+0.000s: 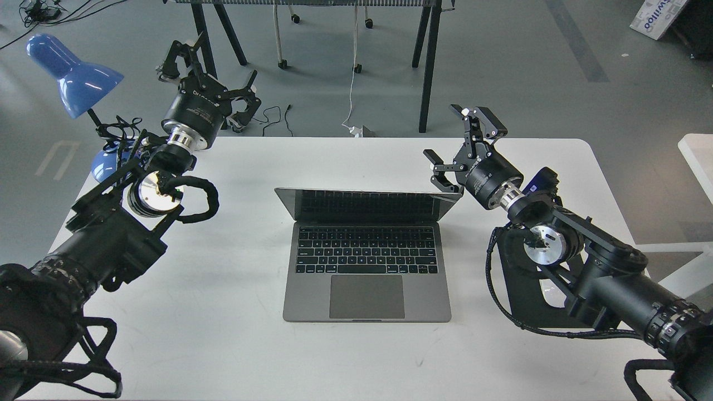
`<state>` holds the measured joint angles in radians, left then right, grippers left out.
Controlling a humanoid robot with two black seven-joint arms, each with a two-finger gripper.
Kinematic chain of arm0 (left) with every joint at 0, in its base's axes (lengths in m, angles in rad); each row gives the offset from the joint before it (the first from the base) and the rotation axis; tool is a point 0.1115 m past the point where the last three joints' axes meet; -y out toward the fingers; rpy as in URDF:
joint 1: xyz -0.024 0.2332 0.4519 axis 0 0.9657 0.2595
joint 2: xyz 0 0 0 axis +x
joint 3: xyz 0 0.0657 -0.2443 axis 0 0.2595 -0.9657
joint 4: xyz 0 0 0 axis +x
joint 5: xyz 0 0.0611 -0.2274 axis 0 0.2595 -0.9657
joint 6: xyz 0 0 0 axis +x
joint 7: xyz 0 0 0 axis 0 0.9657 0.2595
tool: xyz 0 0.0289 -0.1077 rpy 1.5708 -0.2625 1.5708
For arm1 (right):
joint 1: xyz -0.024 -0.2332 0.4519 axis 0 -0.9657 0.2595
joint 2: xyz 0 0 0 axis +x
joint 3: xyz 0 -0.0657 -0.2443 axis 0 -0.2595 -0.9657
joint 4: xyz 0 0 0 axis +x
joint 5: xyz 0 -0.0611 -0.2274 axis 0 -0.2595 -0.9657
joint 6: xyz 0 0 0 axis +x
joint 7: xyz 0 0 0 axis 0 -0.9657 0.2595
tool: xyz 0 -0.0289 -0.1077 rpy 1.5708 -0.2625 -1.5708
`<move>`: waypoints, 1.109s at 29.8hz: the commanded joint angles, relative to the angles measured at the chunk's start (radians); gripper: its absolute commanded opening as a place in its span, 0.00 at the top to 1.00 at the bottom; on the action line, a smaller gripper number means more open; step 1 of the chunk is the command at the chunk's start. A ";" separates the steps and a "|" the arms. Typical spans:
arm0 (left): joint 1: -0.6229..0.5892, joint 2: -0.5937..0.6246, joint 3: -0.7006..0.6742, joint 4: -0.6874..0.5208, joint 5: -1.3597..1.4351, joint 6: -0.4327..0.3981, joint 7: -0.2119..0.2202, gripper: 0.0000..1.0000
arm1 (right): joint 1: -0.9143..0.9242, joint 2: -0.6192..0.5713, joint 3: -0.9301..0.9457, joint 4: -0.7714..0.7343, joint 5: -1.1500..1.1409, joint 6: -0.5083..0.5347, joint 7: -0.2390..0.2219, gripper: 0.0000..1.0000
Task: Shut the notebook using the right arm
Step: 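Push the laptop screen down toward the keyboard with the right gripper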
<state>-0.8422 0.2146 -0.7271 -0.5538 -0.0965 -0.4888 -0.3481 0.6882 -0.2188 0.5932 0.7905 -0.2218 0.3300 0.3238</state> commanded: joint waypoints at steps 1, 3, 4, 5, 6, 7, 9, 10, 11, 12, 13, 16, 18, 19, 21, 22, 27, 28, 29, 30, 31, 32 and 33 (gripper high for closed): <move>0.000 0.000 0.000 0.000 0.000 0.000 0.000 0.00 | -0.021 -0.033 -0.058 0.042 -0.002 0.000 0.008 0.00; 0.000 0.000 0.000 0.000 0.000 0.000 0.000 0.00 | -0.029 -0.045 -0.075 0.064 -0.010 0.001 0.009 0.00; 0.000 0.000 0.000 0.000 0.000 0.000 0.000 0.00 | -0.030 -0.050 -0.081 0.070 -0.011 0.001 0.009 0.00; 0.000 0.000 0.000 0.000 0.000 0.000 0.000 0.00 | -0.030 -0.056 -0.088 0.073 -0.013 0.001 0.009 0.00; 0.000 0.000 0.000 0.000 0.000 0.000 0.000 0.00 | -0.032 -0.059 -0.095 0.073 -0.016 0.001 0.009 0.00; 0.000 0.000 0.000 0.000 0.000 0.000 0.000 0.00 | -0.032 -0.059 -0.104 0.073 -0.019 0.001 0.009 0.00; 0.000 0.000 0.000 0.000 0.000 0.000 0.000 0.00 | -0.032 -0.059 -0.134 0.073 -0.022 0.001 0.009 0.00; 0.000 0.000 0.000 0.000 0.000 0.000 0.000 0.00 | -0.032 -0.059 -0.157 0.072 -0.031 0.001 0.009 0.00; 0.000 0.000 0.000 0.000 0.000 0.000 0.000 0.00 | -0.032 -0.059 -0.180 0.072 -0.049 0.001 0.011 0.00; 0.000 0.000 0.000 0.000 -0.002 0.000 0.000 0.00 | -0.032 -0.059 -0.206 0.072 -0.077 0.001 0.012 0.00; 0.000 0.000 0.000 0.000 0.000 0.000 0.000 0.00 | -0.033 -0.059 -0.226 0.072 -0.099 0.001 0.012 0.00; 0.000 0.000 0.000 0.000 0.000 0.000 0.000 0.00 | -0.035 -0.059 -0.268 0.070 -0.145 0.001 0.026 0.00; 0.000 0.000 0.000 0.000 0.000 0.000 0.000 0.00 | -0.038 -0.059 -0.279 0.067 -0.149 0.001 0.026 0.00; 0.000 0.000 0.000 0.000 0.000 0.000 0.000 0.00 | -0.038 -0.059 -0.283 0.064 -0.151 0.001 0.024 0.00; 0.000 0.000 0.000 0.000 0.000 0.000 0.000 0.00 | -0.038 -0.059 -0.300 0.056 -0.160 0.000 0.024 0.00; 0.000 0.000 0.000 0.000 0.000 0.000 0.000 0.00 | -0.036 -0.059 -0.309 0.055 -0.172 0.000 0.024 0.00; 0.000 0.000 0.000 0.000 0.000 0.000 0.000 0.00 | -0.036 -0.059 -0.345 0.049 -0.246 -0.003 0.024 0.00; 0.000 0.000 0.000 0.000 0.000 0.000 0.000 0.00 | -0.036 -0.059 -0.346 0.049 -0.249 -0.005 0.024 0.00; 0.000 0.000 0.000 0.000 0.000 0.000 0.000 0.00 | -0.036 -0.059 -0.348 0.049 -0.252 -0.008 0.024 0.00; 0.000 0.000 0.000 0.000 0.000 0.000 0.000 0.00 | -0.036 -0.059 -0.352 0.049 -0.252 -0.009 0.024 0.00; 0.000 0.000 0.000 0.000 0.000 0.000 0.000 0.00 | -0.036 -0.059 -0.354 0.049 -0.252 -0.009 0.024 0.00; 0.000 0.000 0.000 0.000 -0.002 0.000 0.000 0.00 | -0.035 -0.059 -0.358 0.049 -0.254 -0.009 0.023 0.00; 0.000 0.000 0.000 0.000 0.000 0.000 0.000 0.00 | -0.035 -0.060 -0.363 0.049 -0.255 -0.011 0.023 0.00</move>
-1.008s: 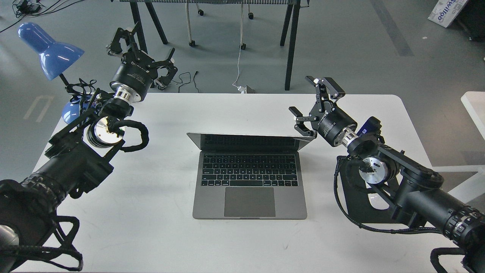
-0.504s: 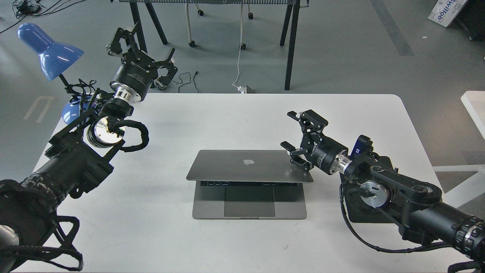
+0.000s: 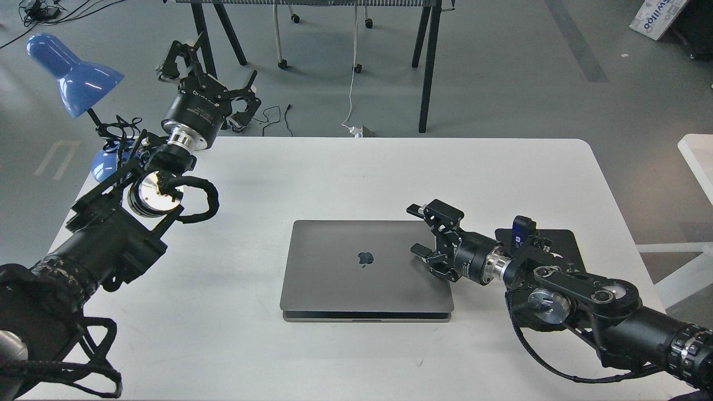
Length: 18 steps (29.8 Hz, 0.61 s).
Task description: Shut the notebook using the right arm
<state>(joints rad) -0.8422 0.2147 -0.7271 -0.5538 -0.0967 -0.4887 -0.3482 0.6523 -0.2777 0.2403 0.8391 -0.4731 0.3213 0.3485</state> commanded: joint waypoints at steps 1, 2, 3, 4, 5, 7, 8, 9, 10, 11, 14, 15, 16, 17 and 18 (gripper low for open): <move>0.000 0.000 0.000 0.000 0.000 0.000 0.000 0.00 | 0.003 -0.002 -0.015 0.000 -0.010 -0.002 -0.002 0.00; 0.000 0.000 0.000 0.000 0.000 0.000 0.000 0.00 | 0.003 -0.002 -0.018 0.000 -0.019 -0.002 -0.003 0.00; 0.000 0.000 0.000 0.000 0.000 0.000 0.000 0.00 | 0.003 -0.002 -0.019 0.000 -0.031 -0.002 -0.003 0.00; 0.000 0.000 0.000 0.000 -0.001 0.000 0.000 0.00 | 0.001 -0.002 -0.021 0.000 -0.044 -0.002 -0.005 0.00; 0.000 0.000 0.000 0.000 0.000 0.000 0.000 0.00 | 0.000 -0.002 -0.021 -0.002 -0.057 -0.002 -0.006 0.00; 0.000 0.000 0.000 0.000 0.000 0.000 0.000 0.00 | -0.002 -0.002 -0.021 -0.002 -0.076 -0.002 -0.006 0.00; 0.000 0.000 0.000 0.000 -0.001 0.000 0.000 0.00 | -0.002 -0.002 -0.021 -0.002 -0.081 -0.002 -0.008 0.00; 0.000 0.000 0.000 0.000 -0.001 0.000 0.000 0.00 | -0.002 -0.002 -0.022 -0.002 -0.081 -0.004 -0.009 0.00; -0.001 0.000 0.000 0.000 -0.001 0.000 0.000 0.00 | -0.002 -0.002 -0.022 -0.002 -0.081 -0.004 -0.009 0.00; -0.002 0.000 0.000 0.000 -0.001 0.000 0.000 0.00 | -0.002 -0.002 -0.022 -0.002 -0.081 -0.004 -0.009 0.00; 0.000 0.000 0.000 0.000 -0.001 0.000 0.000 0.00 | -0.003 -0.002 -0.021 -0.002 -0.079 -0.007 -0.009 0.00; 0.000 0.000 0.000 0.000 0.000 0.000 0.000 0.00 | -0.006 -0.003 -0.021 -0.002 -0.078 -0.007 -0.009 0.00; 0.000 0.000 0.000 0.000 0.000 0.000 0.000 0.00 | -0.008 -0.008 -0.019 -0.002 -0.078 -0.007 -0.011 0.00; 0.000 0.000 0.000 0.000 0.000 0.000 0.000 0.00 | -0.008 -0.009 -0.019 -0.002 -0.078 -0.007 -0.011 0.00; 0.000 0.000 0.000 0.000 -0.001 0.000 0.000 0.00 | -0.008 -0.011 -0.019 -0.002 -0.078 -0.007 -0.009 0.00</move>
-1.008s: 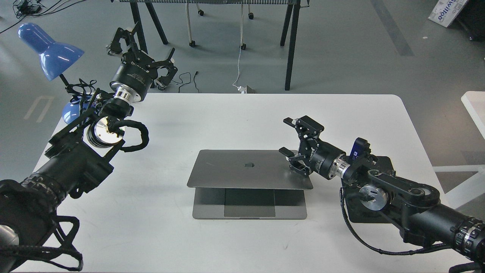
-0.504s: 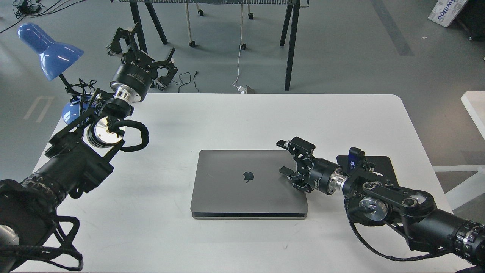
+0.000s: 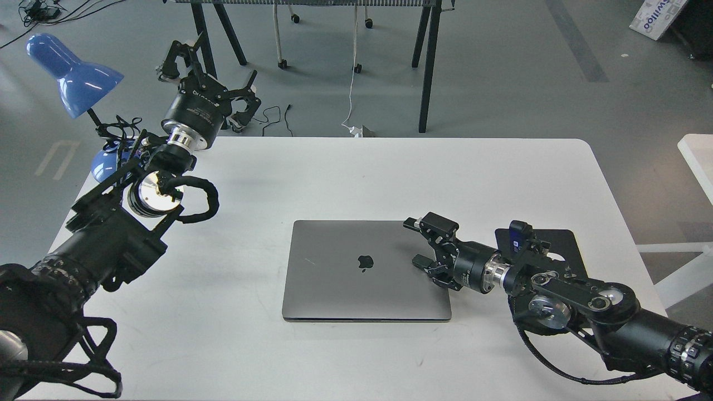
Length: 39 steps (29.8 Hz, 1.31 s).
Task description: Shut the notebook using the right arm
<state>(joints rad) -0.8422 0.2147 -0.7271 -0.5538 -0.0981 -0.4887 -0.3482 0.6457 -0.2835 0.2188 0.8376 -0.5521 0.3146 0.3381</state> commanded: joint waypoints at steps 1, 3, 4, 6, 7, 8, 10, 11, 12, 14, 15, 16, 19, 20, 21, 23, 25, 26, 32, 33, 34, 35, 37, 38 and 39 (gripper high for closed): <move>0.000 0.000 0.000 0.000 0.000 0.000 0.000 0.00 | -0.001 -0.005 0.002 0.000 0.000 0.000 -0.001 0.00; 0.000 0.000 0.000 0.000 0.000 0.000 0.000 0.00 | -0.001 -0.006 0.004 0.002 0.003 0.000 0.001 0.00; 0.000 0.000 0.000 0.000 0.000 0.000 0.000 0.00 | -0.001 -0.011 0.010 0.003 0.006 0.000 0.004 0.00; 0.000 0.000 0.000 0.000 0.001 0.000 0.000 0.00 | -0.001 -0.032 0.033 0.017 0.012 0.004 0.012 0.00; 0.000 0.000 0.000 0.000 0.001 0.000 0.000 0.00 | -0.001 -0.046 0.057 0.026 0.014 0.008 0.012 0.00; 0.000 0.000 0.000 0.000 0.000 0.000 0.000 0.00 | -0.001 -0.054 0.092 0.041 0.012 0.008 0.012 0.00; 0.000 0.000 0.000 0.000 0.000 0.000 0.000 0.00 | -0.001 -0.060 0.155 0.070 0.015 0.011 0.010 0.00; 0.000 0.000 0.000 0.000 0.001 0.000 0.000 0.00 | -0.001 -0.063 0.184 0.081 0.017 0.011 0.010 0.00; 0.000 0.000 0.000 0.000 0.001 0.000 0.000 0.00 | -0.001 -0.066 0.223 0.087 0.020 0.011 0.010 0.00; 0.000 0.000 0.000 0.000 0.001 0.000 0.000 0.00 | -0.001 -0.066 0.318 0.089 0.020 0.014 -0.002 0.00; 0.000 0.000 0.000 0.000 0.001 0.000 0.000 0.00 | -0.001 -0.066 0.358 0.089 0.023 0.017 -0.011 0.00; 0.000 0.000 0.000 0.000 0.001 0.000 0.000 0.00 | 0.002 -0.066 0.399 0.087 0.032 0.021 -0.028 0.00; 0.000 0.000 -0.005 0.000 -0.002 0.000 -0.002 0.00 | 0.015 -0.066 0.496 0.087 0.079 0.023 -0.106 0.00; 0.000 0.000 -0.009 0.000 -0.003 0.001 -0.002 0.00 | 0.021 -0.066 0.529 0.087 0.101 0.026 -0.146 0.00; 0.000 0.000 -0.015 0.000 -0.008 0.002 -0.002 0.00 | 0.031 -0.065 0.572 0.084 0.124 0.023 -0.175 0.00; 0.000 0.000 -0.017 0.000 -0.014 0.001 0.000 0.00 | 0.032 -0.059 0.654 0.084 0.185 0.026 -0.186 0.00; 0.000 0.000 -0.017 0.000 -0.014 0.001 0.000 0.00 | 0.029 -0.056 0.706 0.075 0.254 0.023 -0.188 0.00; 0.000 0.000 -0.017 0.000 -0.014 0.002 0.000 0.00 | 0.029 -0.056 0.724 0.074 0.288 0.020 -0.189 0.00; 0.000 0.000 -0.012 0.000 -0.014 0.001 0.000 0.00 | 0.034 -0.062 0.820 0.025 0.487 0.017 -0.197 0.00; 0.000 0.000 -0.012 0.000 -0.014 0.001 0.000 0.00 | 0.032 -0.063 0.829 0.012 0.527 0.018 -0.197 0.00; 0.000 0.000 -0.012 0.000 -0.014 0.001 0.000 0.00 | 0.032 -0.065 0.835 0.000 0.559 0.021 -0.197 0.00; 0.000 0.000 -0.012 0.000 -0.014 0.001 0.000 0.00 | 0.031 -0.065 0.843 -0.015 0.587 0.021 -0.197 0.00; 0.000 0.000 -0.011 0.000 -0.014 0.000 0.000 0.00 | 0.034 -0.063 0.861 -0.058 0.612 0.023 -0.195 0.00; 0.000 0.000 -0.011 0.000 -0.014 0.000 0.000 0.00 | 0.035 -0.063 0.875 -0.086 0.612 0.024 -0.197 0.00; 0.000 0.000 -0.009 0.000 -0.014 0.000 0.000 0.00 | 0.040 -0.063 0.883 -0.109 0.612 0.027 -0.195 0.00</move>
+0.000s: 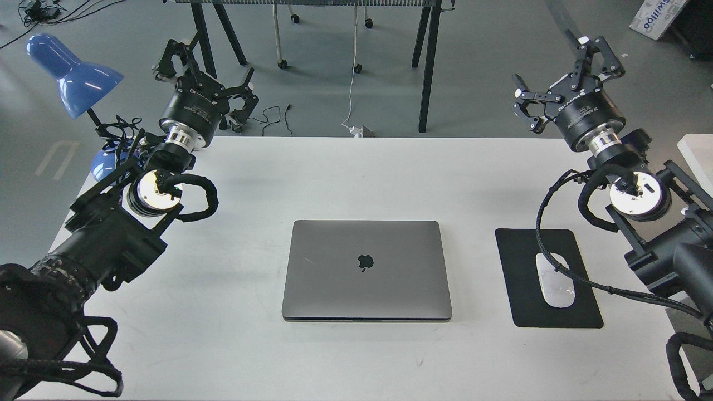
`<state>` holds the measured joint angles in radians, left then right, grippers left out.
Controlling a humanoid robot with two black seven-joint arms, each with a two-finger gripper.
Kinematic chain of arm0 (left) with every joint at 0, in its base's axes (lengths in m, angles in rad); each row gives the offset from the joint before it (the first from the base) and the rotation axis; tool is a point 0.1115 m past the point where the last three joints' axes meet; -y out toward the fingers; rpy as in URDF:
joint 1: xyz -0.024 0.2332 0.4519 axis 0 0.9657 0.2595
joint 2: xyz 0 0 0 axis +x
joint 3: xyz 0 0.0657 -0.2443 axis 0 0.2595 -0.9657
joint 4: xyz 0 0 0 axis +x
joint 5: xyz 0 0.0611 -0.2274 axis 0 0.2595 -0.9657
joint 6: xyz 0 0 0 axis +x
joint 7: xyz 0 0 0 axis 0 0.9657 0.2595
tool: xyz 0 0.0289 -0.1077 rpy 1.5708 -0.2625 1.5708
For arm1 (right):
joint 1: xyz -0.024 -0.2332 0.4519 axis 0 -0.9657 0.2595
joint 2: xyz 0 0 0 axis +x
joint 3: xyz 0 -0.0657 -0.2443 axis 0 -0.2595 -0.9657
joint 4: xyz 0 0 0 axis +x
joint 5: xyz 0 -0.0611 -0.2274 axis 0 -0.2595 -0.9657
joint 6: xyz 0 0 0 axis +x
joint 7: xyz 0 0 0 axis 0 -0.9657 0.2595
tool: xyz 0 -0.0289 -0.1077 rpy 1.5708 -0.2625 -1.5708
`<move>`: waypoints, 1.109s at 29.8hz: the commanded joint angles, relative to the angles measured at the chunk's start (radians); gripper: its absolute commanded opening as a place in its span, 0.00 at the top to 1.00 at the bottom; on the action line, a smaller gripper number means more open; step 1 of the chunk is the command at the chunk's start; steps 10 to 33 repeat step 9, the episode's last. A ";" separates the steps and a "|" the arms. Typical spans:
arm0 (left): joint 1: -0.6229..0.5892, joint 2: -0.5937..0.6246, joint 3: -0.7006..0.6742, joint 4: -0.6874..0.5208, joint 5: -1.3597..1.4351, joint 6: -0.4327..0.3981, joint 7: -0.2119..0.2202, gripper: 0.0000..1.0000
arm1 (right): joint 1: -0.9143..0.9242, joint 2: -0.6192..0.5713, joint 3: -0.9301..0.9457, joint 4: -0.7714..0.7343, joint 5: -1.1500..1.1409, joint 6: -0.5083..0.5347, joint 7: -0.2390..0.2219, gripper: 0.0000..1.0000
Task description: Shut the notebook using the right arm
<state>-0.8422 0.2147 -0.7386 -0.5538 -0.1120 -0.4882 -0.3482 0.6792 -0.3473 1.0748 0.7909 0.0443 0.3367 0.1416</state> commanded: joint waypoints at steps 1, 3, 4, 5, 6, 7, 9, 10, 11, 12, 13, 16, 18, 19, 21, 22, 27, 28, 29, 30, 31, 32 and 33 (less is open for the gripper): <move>0.000 0.000 0.002 0.000 0.000 -0.001 0.000 0.00 | 0.010 0.001 0.030 -0.079 0.016 0.005 0.001 0.00; 0.000 0.000 0.004 0.000 0.000 -0.001 0.000 0.00 | 0.010 0.001 0.030 -0.102 0.016 0.007 0.001 0.00; 0.000 0.000 0.004 0.000 0.000 -0.001 0.000 0.00 | 0.010 0.002 0.030 -0.107 0.016 0.007 0.001 0.00; 0.000 0.000 0.005 0.000 0.000 -0.001 0.000 0.00 | 0.010 0.005 0.030 -0.107 0.016 0.007 0.000 0.00; 0.000 0.000 0.005 0.000 0.000 -0.001 0.000 0.00 | 0.010 0.007 0.028 -0.107 0.016 0.005 0.000 0.00; 0.000 0.000 0.005 0.000 0.000 -0.001 0.000 0.00 | 0.010 0.007 0.016 -0.107 0.016 0.001 0.000 0.00; 0.000 0.000 0.005 0.000 0.000 -0.001 0.000 0.00 | 0.010 0.008 0.013 -0.107 0.014 -0.007 -0.002 0.00; 0.000 0.000 0.005 0.000 0.000 -0.001 0.000 0.00 | 0.010 0.008 0.013 -0.107 0.014 -0.007 -0.002 0.00; 0.000 0.000 0.005 0.000 0.000 -0.001 0.000 0.00 | 0.010 0.008 0.013 -0.107 0.014 -0.007 -0.002 0.00; 0.000 0.000 0.005 0.000 0.000 -0.001 0.000 0.00 | 0.010 0.008 0.013 -0.107 0.014 -0.007 -0.002 0.00; 0.000 0.000 0.005 0.000 0.000 -0.001 0.000 0.00 | 0.010 0.008 0.013 -0.107 0.014 -0.007 -0.002 0.00; 0.000 0.000 0.005 0.000 0.000 -0.001 0.000 0.00 | 0.010 0.008 0.013 -0.107 0.014 -0.007 -0.002 0.00; 0.000 0.000 0.005 0.000 0.000 -0.001 0.000 0.00 | 0.010 0.008 0.013 -0.107 0.014 -0.007 -0.002 0.00; 0.000 0.000 0.005 0.000 0.000 -0.001 0.000 0.00 | 0.010 0.008 0.013 -0.107 0.014 -0.007 -0.002 0.00; 0.000 0.000 0.005 0.000 0.000 -0.001 0.000 0.00 | 0.010 0.008 0.013 -0.107 0.014 -0.007 -0.002 0.00; 0.000 0.000 0.005 0.000 0.000 -0.001 0.000 0.00 | 0.010 0.008 0.013 -0.107 0.014 -0.007 -0.002 0.00; 0.000 0.000 0.005 0.000 0.000 -0.001 0.000 0.00 | 0.010 0.008 0.013 -0.107 0.014 -0.007 -0.002 0.00; 0.000 0.000 0.005 0.000 0.000 -0.001 0.000 0.00 | 0.010 0.008 0.013 -0.107 0.014 -0.007 -0.002 0.00; 0.000 0.000 0.005 0.000 0.000 -0.001 0.000 0.00 | 0.010 0.008 0.013 -0.107 0.014 -0.007 -0.002 0.00; 0.000 0.000 0.005 0.000 0.000 -0.001 0.000 0.00 | 0.010 0.008 0.013 -0.107 0.014 -0.007 -0.002 0.00; 0.000 0.000 0.005 0.000 0.000 -0.001 0.000 0.00 | 0.010 0.008 0.013 -0.107 0.014 -0.007 -0.002 0.00; 0.000 0.000 0.005 0.000 0.000 -0.001 0.000 0.00 | 0.010 0.008 0.013 -0.107 0.014 -0.007 -0.002 0.00; 0.000 0.000 0.005 0.000 0.000 -0.001 0.000 0.00 | 0.010 0.008 0.013 -0.107 0.014 -0.007 -0.002 0.00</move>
